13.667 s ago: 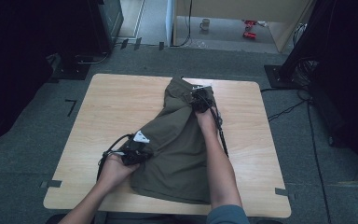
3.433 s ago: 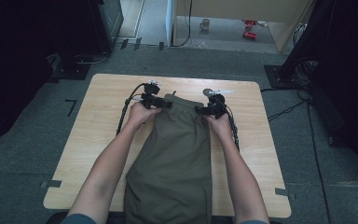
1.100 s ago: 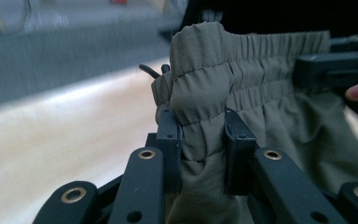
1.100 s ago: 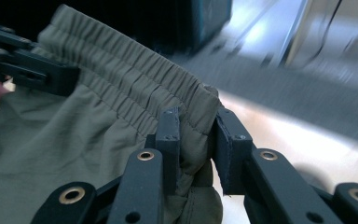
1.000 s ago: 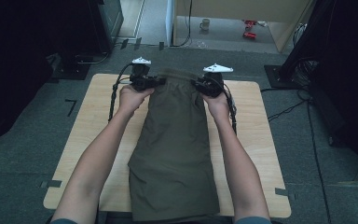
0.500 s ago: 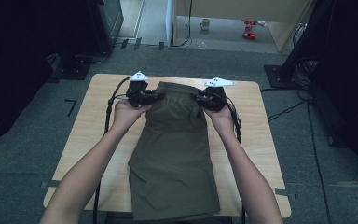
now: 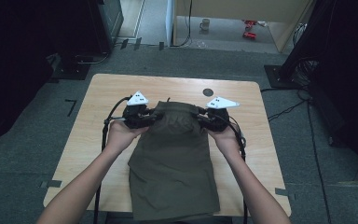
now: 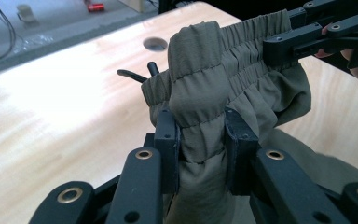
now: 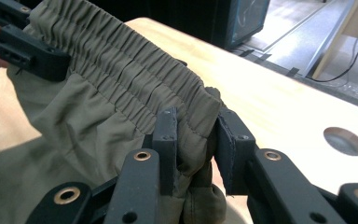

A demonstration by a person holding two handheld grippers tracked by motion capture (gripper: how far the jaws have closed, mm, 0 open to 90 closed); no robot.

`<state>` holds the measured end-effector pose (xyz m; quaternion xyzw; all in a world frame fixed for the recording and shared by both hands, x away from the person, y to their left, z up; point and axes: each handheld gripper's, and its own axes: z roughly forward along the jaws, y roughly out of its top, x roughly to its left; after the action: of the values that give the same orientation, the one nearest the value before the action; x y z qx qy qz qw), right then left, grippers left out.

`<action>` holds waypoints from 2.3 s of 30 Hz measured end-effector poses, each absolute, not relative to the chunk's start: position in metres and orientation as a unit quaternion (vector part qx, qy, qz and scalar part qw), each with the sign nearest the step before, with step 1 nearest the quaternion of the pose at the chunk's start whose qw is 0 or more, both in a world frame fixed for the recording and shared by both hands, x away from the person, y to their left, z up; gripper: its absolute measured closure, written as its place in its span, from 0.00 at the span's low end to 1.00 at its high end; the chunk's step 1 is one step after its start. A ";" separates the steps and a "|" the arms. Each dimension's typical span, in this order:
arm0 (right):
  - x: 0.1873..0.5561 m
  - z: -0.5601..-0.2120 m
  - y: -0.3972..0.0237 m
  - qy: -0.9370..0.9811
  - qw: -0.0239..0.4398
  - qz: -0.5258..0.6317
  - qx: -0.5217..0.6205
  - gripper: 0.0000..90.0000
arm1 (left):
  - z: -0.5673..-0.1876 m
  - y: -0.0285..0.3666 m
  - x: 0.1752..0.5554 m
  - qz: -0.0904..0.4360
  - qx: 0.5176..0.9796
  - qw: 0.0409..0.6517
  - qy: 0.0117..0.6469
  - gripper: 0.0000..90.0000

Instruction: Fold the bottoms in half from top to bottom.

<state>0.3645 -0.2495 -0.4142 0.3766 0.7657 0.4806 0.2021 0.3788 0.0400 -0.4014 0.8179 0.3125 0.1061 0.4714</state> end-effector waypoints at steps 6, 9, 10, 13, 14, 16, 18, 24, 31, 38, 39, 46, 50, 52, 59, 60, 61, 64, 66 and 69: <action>0.342 -0.429 -0.248 0.770 0.181 0.482 0.378 0.79 | -0.419 0.046 0.358 0.085 0.821 0.466 0.319 0.80; 0.335 -0.440 -0.246 0.776 0.169 0.475 0.379 0.79 | -0.431 0.048 0.350 0.079 0.827 0.454 0.321 0.80; 0.333 -0.443 -0.245 0.779 0.165 0.471 0.379 0.79 | -0.435 0.048 0.347 0.076 0.829 0.450 0.322 0.80; 0.326 -0.453 -0.241 0.789 0.154 0.459 0.380 0.79 | -0.449 0.051 0.340 0.065 0.835 0.439 0.326 0.80; 0.324 -0.457 -0.240 0.792 0.150 0.455 0.379 0.79 | -0.453 0.051 0.338 0.062 0.836 0.436 0.328 0.80; 0.320 -0.463 -0.239 0.797 0.146 0.449 0.377 0.79 | -0.461 0.053 0.335 0.052 0.838 0.430 0.332 0.80; 0.318 -0.470 -0.237 0.799 0.142 0.445 0.379 0.79 | -0.467 0.053 0.333 0.048 0.836 0.431 0.335 0.80; 0.317 -0.489 -0.236 0.799 0.131 0.433 0.396 0.79 | -0.479 0.052 0.331 0.045 0.838 0.429 0.335 0.80; 0.324 -0.502 -0.236 0.800 0.139 0.424 0.400 0.80 | -0.491 0.051 0.343 0.045 0.830 0.435 0.345 0.81; 0.334 -0.505 -0.235 0.798 0.154 0.423 0.400 0.80 | -0.493 0.048 0.355 0.061 0.831 0.435 0.340 0.81; 0.336 -0.506 -0.235 0.798 0.158 0.423 0.399 0.80 | -0.493 0.048 0.359 0.061 0.830 0.436 0.342 0.81; 0.365 -0.504 -0.235 0.789 0.162 0.417 0.421 0.80 | -0.490 0.043 0.397 0.061 0.832 0.424 0.352 0.81; 0.390 -0.501 -0.234 0.784 0.161 0.414 0.435 0.79 | -0.488 0.038 0.426 0.066 0.833 0.415 0.359 0.81; 0.403 -0.499 -0.234 0.780 0.164 0.412 0.442 0.79 | -0.487 0.036 0.440 0.073 0.832 0.415 0.361 0.80; 0.436 -0.495 -0.240 0.758 0.154 0.424 0.470 0.80 | -0.483 0.030 0.469 0.079 0.820 0.419 0.383 0.81; 0.438 -0.493 -0.240 0.755 0.152 0.427 0.474 0.80 | -0.480 0.030 0.469 0.078 0.817 0.421 0.385 0.81; 0.439 -0.490 -0.240 0.754 0.152 0.428 0.475 0.80 | -0.476 0.030 0.469 0.079 0.815 0.426 0.385 0.81; 0.434 -0.477 -0.241 0.754 0.166 0.436 0.462 0.80 | -0.465 0.033 0.462 0.085 0.814 0.437 0.372 0.81; 0.428 -0.467 -0.242 0.757 0.172 0.441 0.450 0.80 | -0.455 0.034 0.455 0.089 0.816 0.442 0.362 0.81; 0.412 -0.451 -0.242 0.758 0.188 0.452 0.431 0.80 | -0.441 0.038 0.439 0.095 0.809 0.465 0.348 0.81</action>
<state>0.4122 -0.2425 -0.4514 0.4313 0.7578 0.4521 0.1880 0.4392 0.0381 -0.4412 0.8085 0.3482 0.0948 0.4648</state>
